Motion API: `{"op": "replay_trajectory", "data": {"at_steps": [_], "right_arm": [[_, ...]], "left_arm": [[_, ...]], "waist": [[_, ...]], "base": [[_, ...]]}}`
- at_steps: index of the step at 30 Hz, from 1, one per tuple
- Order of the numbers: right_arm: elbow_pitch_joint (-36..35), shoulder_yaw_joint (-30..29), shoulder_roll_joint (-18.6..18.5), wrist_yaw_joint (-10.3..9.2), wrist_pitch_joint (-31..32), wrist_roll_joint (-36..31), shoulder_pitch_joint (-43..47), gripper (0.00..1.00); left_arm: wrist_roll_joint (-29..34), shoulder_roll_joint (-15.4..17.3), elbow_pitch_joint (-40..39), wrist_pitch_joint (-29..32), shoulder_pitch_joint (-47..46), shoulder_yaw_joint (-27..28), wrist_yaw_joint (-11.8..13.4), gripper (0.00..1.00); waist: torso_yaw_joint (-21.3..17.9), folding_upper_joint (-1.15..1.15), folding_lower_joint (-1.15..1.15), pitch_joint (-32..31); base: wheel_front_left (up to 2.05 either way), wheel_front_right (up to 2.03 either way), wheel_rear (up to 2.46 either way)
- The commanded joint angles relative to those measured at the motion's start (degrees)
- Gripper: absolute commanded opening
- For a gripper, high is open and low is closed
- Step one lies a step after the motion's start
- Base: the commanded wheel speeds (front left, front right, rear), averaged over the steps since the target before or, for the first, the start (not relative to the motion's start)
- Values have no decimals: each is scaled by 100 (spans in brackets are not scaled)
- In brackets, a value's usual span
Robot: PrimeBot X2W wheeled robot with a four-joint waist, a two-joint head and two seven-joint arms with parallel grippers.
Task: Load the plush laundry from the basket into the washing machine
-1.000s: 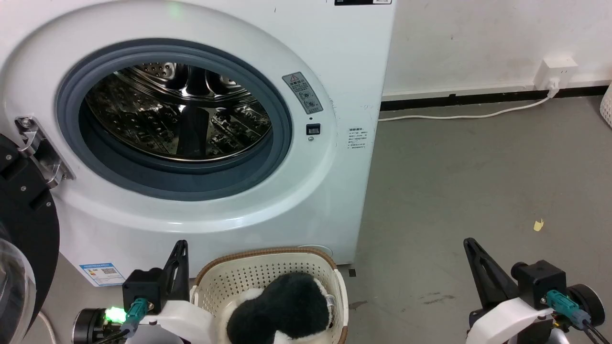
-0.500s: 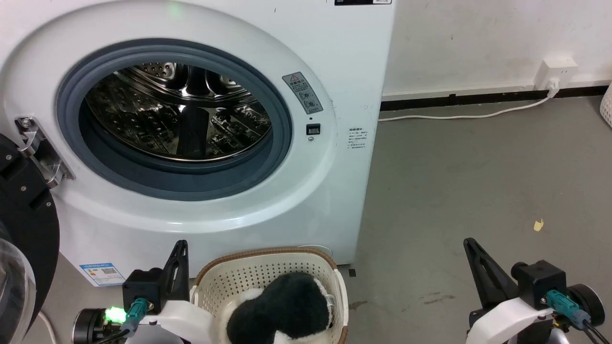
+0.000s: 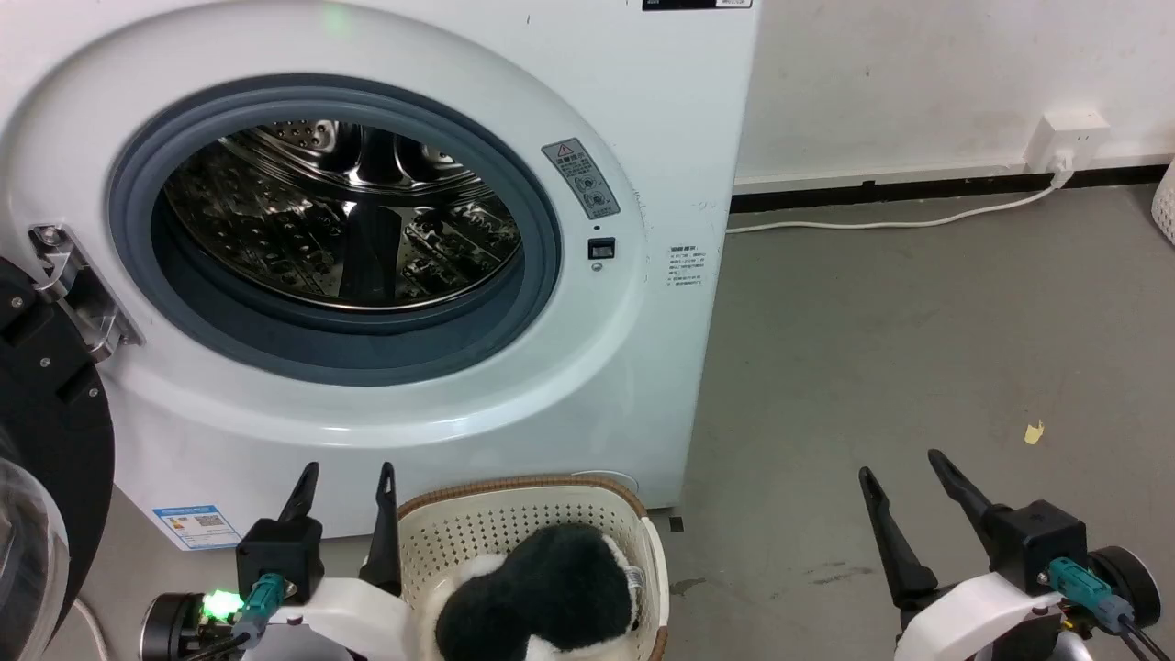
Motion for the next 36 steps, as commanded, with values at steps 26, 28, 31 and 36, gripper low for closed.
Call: {"op": "replay_trajectory", "data": {"at_steps": [26, 28, 31, 36], "right_arm": [[160, -74, 2, -1, -281, 514, 39, 100], [166, -90, 2, -1, -298, 556, 32, 100], [173, -118, 2, -1, -324, 617, 18, 100], [185, -157, 2, -2, -370, 721, -14, 100]], "left_arm": [[-572, 0, 629, -194, -342, -495, 191, 100], [-631, 0, 744, -157, -426, -548, 206, 100], [-731, 0, 926, -79, -567, -631, 228, 100], [-908, 0, 1267, 128, -831, -789, 258, 100]], "waist": [[-47, 0, 0, 179], [-59, 0, 0, 224], [-80, 0, 0, 304], [-123, 0, 0, 456]], "base": [[0, 0, 0], [0, 0, 0], [0, 0, 0], [0, 0, 0]]}}
